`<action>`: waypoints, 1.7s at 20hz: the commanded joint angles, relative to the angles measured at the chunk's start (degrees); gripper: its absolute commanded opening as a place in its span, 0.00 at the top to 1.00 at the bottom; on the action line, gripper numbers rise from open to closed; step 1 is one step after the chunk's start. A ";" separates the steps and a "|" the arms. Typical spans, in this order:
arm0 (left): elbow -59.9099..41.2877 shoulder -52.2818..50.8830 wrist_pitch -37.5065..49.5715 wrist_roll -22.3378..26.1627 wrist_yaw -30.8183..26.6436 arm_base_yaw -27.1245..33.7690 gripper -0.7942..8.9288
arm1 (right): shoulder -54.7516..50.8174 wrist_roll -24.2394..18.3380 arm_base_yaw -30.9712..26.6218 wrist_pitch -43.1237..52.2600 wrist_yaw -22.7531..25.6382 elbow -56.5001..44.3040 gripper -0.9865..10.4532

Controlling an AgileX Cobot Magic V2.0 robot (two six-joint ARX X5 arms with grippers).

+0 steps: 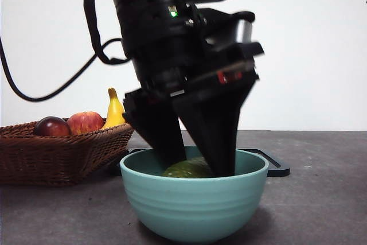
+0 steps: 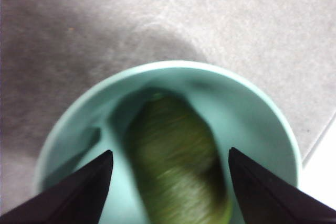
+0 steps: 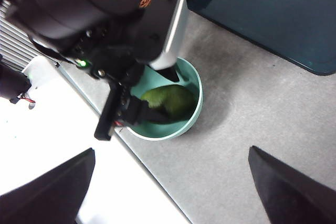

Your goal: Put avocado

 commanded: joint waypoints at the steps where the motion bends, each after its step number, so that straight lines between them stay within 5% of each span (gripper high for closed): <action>1: 2.23 -4.17 0.52 -0.76 -0.17 0.79 0.55 | 0.46 -0.07 0.28 0.55 0.07 1.11 0.50; 11: 2.32 -27.28 -0.11 -1.38 0.94 16.98 0.56 | 0.50 -0.07 0.28 0.59 1.33 1.11 0.50; 17: -5.53 -37.73 -2.51 -1.20 10.14 27.63 0.57 | 1.38 0.79 0.28 2.73 1.29 1.11 0.50; 23: -19.08 -46.90 -8.83 -1.11 21.44 28.17 0.57 | 7.08 1.05 0.31 5.75 1.29 1.11 0.50; 30: -19.50 -49.66 -13.66 0.79 22.71 27.82 0.57 | 19.08 1.05 4.63 9.75 1.90 1.11 0.51; 34: -19.50 -49.68 -13.68 0.83 22.71 27.85 0.57 | 26.27 1.36 9.94 14.40 8.26 1.11 0.56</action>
